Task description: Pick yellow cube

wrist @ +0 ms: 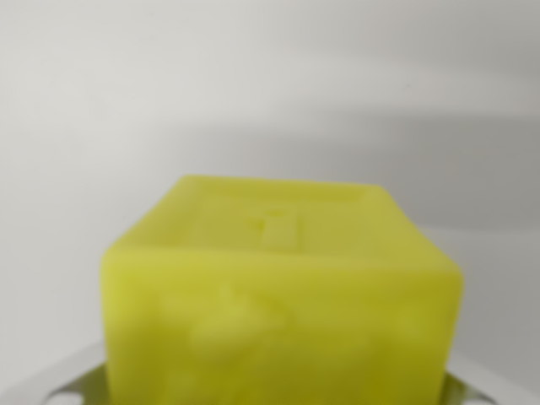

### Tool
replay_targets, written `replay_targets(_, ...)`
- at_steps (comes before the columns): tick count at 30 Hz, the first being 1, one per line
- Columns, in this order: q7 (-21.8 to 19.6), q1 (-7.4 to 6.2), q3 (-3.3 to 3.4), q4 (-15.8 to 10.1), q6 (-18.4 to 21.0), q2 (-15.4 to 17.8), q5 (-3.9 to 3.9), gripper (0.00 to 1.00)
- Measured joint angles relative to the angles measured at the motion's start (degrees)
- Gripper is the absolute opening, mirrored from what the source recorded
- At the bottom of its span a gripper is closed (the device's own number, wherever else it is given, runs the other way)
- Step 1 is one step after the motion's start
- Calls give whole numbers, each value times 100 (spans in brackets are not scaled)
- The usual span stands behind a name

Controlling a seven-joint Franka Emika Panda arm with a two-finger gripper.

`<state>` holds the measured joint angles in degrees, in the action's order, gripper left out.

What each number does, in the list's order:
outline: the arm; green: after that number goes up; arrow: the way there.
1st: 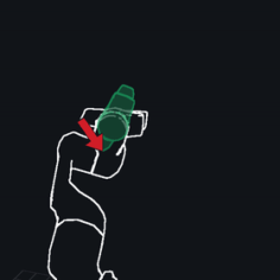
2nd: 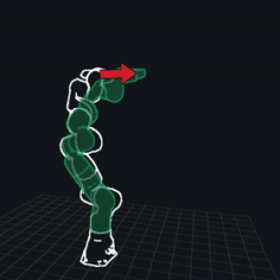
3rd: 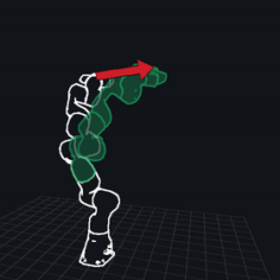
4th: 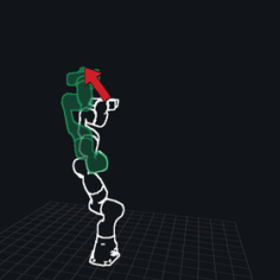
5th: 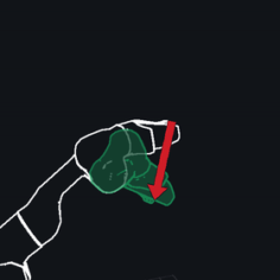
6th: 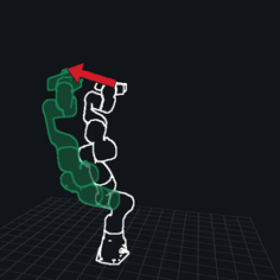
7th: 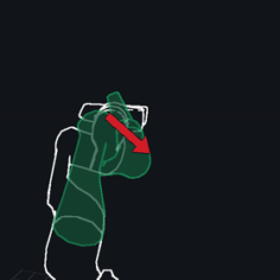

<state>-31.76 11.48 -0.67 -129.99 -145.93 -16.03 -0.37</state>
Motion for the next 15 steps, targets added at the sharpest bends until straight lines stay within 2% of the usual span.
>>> replay_targets(15, 8, -1, 0, 46, 498, 448, 11, 0)
